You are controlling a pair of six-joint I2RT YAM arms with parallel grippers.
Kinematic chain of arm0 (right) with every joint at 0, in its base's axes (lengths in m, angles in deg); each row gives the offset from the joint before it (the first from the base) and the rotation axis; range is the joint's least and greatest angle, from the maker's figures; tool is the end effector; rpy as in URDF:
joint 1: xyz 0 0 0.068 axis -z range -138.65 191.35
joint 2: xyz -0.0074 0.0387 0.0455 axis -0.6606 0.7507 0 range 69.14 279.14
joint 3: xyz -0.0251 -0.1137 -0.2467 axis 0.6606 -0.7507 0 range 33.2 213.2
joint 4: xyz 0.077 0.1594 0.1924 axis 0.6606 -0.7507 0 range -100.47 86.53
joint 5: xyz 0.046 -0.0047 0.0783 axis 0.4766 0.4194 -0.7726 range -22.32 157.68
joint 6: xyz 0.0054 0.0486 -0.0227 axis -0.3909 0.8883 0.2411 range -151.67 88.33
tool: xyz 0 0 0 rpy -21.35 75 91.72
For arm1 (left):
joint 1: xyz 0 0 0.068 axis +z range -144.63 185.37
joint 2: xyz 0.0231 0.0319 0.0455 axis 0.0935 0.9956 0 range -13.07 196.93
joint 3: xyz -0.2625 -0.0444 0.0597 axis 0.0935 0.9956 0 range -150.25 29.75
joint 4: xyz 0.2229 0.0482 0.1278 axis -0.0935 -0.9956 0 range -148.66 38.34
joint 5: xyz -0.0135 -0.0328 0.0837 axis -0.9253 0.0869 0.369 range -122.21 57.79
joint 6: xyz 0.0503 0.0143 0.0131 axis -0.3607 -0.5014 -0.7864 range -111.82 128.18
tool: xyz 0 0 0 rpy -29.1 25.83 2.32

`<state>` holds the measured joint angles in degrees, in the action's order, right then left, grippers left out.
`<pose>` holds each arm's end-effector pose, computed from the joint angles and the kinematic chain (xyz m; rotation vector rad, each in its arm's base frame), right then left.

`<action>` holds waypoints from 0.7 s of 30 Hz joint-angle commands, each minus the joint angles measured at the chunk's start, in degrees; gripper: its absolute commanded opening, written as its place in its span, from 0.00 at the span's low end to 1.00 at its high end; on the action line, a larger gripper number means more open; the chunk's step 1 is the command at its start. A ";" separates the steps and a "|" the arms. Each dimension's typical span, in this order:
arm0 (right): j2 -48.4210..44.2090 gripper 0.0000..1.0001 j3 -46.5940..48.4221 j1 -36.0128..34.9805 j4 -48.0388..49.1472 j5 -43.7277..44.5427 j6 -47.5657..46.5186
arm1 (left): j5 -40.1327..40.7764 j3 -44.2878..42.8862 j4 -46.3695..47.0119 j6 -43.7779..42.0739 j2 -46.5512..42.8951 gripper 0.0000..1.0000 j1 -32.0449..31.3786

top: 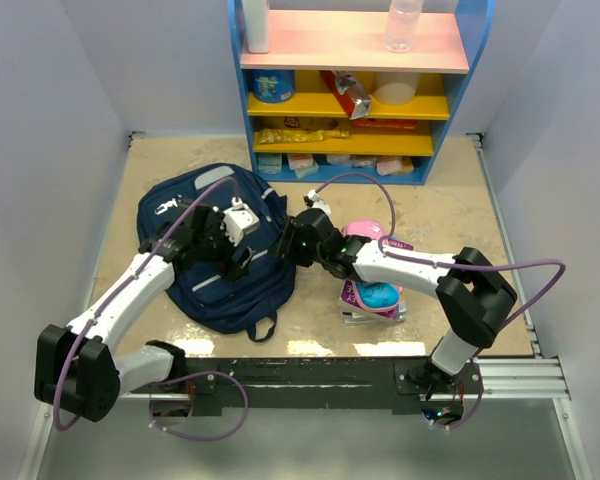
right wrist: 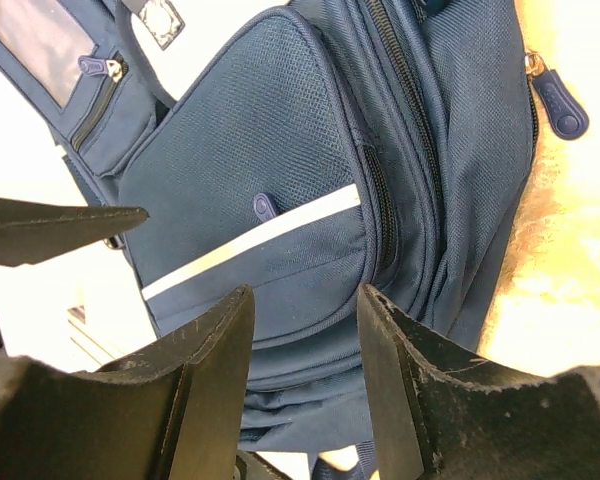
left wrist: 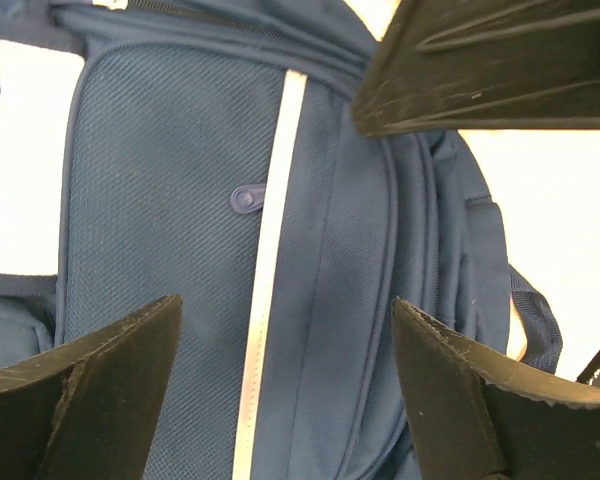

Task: Pack the student bag
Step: Unzip the student bag at the center of the board.

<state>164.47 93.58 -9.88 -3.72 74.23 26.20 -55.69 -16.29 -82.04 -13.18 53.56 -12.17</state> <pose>0.2343 0.2852 0.2222 0.2051 2.3358 0.9119 0.2178 -0.0837 0.2431 0.9697 2.2131 -0.4722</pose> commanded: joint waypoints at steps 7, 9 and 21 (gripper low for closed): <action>3.89 0.47 0.44 0.16 2.27 -1.71 2.34 | 5.29 0.95 3.74 0.80 -2.91 0.92 -4.08; 4.51 0.47 0.96 0.16 2.36 -1.71 2.34 | 6.25 1.39 4.35 0.88 -3.09 0.93 -4.17; 5.75 0.45 1.40 0.16 6.84 -4.08 4.18 | 7.31 3.06 4.27 0.54 -4.84 0.97 -4.34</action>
<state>171.29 93.49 -9.83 -1.45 71.19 28.36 -48.76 -14.30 -79.59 -12.83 50.15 -16.13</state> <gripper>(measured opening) 0.458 0.961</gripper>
